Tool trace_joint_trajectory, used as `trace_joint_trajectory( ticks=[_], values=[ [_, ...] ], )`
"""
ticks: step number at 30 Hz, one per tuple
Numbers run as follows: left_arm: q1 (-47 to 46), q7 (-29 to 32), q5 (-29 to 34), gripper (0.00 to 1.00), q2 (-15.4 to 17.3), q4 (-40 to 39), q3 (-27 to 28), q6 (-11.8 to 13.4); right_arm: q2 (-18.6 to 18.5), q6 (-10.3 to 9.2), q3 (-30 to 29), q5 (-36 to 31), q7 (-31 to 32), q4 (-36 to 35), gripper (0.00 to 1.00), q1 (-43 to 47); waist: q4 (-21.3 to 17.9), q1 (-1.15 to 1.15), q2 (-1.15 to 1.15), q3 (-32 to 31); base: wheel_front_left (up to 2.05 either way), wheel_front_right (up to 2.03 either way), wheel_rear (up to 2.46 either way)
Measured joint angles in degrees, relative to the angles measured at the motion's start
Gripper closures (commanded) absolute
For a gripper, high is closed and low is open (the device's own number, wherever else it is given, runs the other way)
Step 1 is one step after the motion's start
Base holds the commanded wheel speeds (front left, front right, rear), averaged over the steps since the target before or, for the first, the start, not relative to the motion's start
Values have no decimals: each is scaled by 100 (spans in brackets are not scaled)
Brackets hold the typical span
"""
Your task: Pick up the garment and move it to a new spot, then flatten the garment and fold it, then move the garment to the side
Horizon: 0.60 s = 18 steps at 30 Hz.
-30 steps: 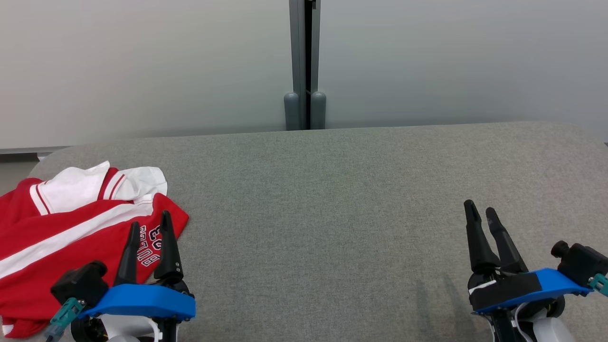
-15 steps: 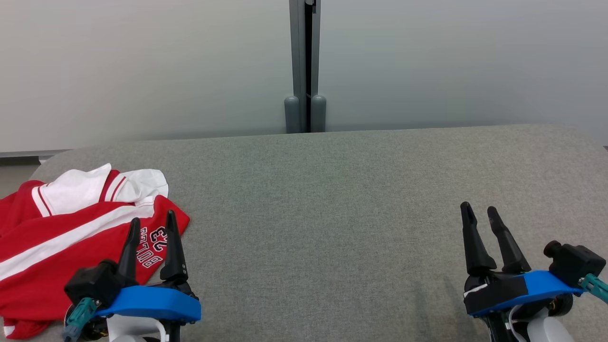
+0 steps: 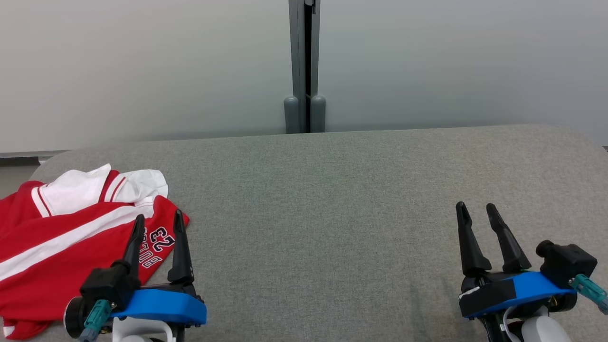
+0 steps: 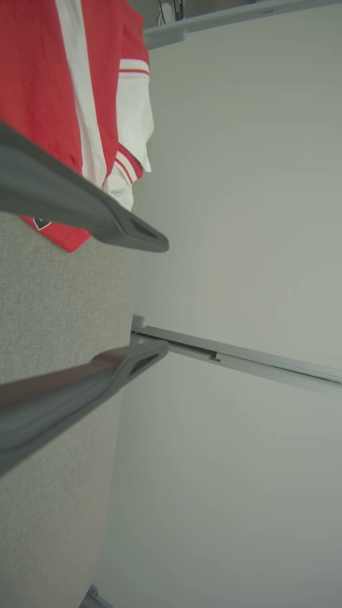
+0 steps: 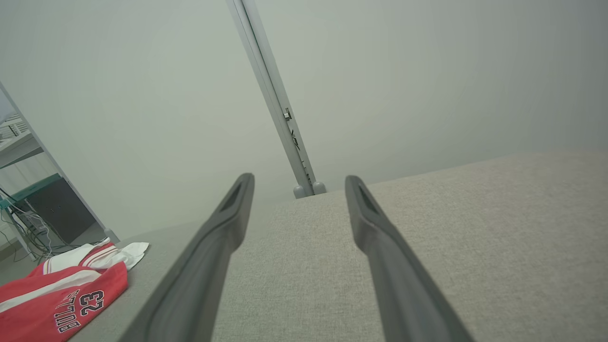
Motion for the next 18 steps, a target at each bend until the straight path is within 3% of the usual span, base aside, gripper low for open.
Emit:
trace_joint_trajectory(
  ticks=[18],
  values=[
    [-1,-199,822,0,-15,73,-46,45,8,1,48,-771,-203,80,0,-57,-25,0,0,-16,0,0,0]
  ],
)
